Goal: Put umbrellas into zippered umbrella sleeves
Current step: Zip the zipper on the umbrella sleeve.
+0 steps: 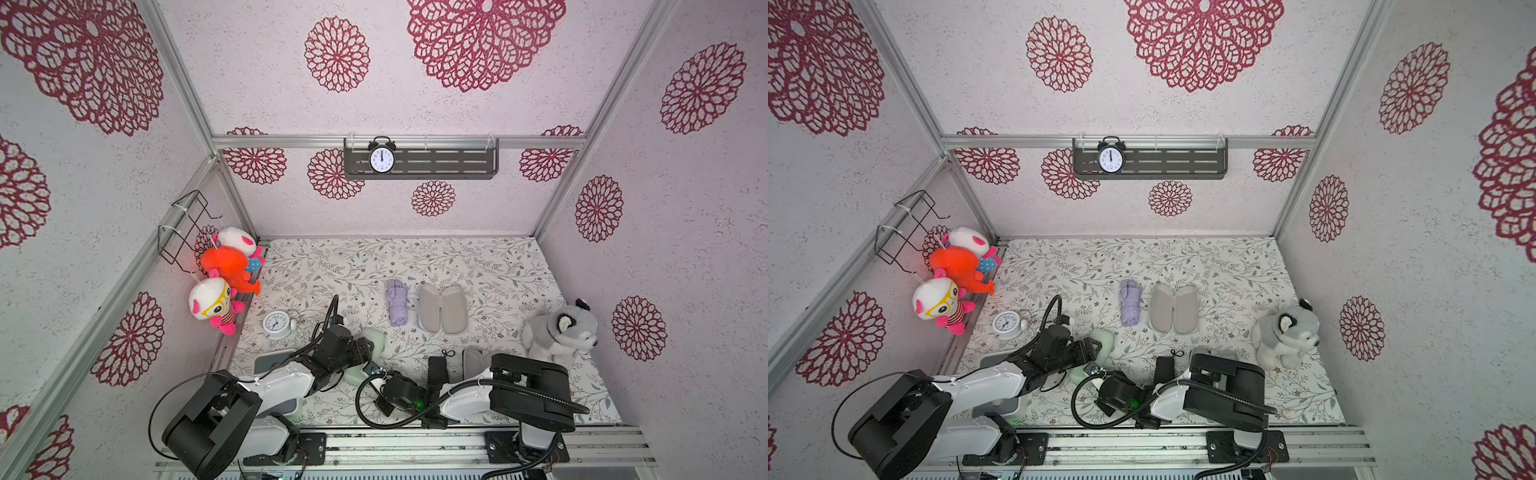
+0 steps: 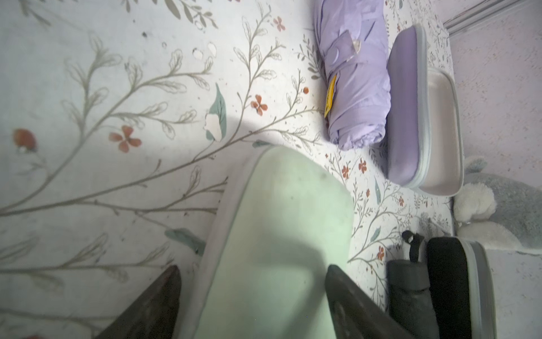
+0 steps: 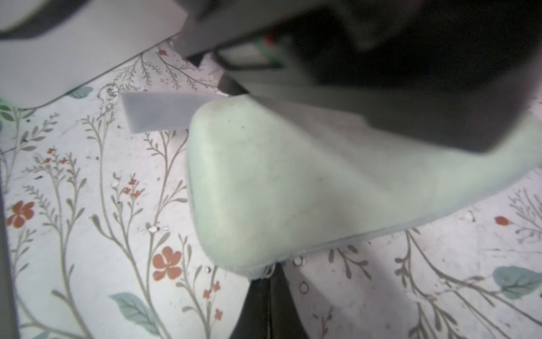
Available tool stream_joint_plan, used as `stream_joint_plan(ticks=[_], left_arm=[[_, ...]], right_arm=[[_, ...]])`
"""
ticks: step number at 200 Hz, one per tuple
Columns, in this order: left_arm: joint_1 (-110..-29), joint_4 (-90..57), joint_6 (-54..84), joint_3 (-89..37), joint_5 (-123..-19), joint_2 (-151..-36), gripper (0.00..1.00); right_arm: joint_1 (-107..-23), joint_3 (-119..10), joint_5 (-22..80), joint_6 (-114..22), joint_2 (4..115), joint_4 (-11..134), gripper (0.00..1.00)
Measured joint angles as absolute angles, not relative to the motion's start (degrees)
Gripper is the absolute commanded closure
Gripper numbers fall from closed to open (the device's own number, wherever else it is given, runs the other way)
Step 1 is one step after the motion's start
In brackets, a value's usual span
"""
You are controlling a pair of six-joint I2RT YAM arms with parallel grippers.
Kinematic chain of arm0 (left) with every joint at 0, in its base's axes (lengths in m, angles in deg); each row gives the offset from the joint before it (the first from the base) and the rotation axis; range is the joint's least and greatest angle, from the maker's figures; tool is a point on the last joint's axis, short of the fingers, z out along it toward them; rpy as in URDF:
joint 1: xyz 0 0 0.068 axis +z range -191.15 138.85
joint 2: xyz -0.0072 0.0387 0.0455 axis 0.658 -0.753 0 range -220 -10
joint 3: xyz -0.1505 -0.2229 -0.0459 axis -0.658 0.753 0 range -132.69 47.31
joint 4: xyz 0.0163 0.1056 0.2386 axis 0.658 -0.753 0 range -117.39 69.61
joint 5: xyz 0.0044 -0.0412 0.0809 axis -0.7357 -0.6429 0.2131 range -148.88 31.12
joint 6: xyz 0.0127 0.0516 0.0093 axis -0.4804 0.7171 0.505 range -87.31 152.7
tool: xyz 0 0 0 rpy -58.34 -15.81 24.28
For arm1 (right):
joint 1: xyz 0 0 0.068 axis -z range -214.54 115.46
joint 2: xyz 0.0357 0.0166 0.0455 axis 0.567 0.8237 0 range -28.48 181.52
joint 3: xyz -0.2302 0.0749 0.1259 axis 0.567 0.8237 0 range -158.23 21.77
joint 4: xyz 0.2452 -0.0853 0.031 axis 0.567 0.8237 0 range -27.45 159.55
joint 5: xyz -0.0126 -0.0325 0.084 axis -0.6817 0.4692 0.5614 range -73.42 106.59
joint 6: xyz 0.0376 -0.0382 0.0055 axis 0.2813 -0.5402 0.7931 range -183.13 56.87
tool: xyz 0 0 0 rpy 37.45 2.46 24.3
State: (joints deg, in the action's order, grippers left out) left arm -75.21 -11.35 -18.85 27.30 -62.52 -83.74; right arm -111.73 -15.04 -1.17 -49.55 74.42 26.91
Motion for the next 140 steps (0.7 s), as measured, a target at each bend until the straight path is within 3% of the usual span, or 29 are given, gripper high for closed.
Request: stream_joint_plan(ticks=[55,84,140], left_arm=[[-76.81,-22.39,-19.51,29.09,-62.23,-72.39,0.15],[-77.31,-24.75,-19.93,30.20,-62.69,-66.95,0.24],[-77.62,-24.16,-21.46,32.28,-64.94,-68.53,0.34]], right_arm=[[-109.63,-13.80,-0.96,-51.30,72.75,28.09,0.93],[-108.63,-13.67,-0.85,-52.35,72.75,28.09,0.93],[-108.49,-13.14,-0.78,-53.09,72.60,27.44,0.93]])
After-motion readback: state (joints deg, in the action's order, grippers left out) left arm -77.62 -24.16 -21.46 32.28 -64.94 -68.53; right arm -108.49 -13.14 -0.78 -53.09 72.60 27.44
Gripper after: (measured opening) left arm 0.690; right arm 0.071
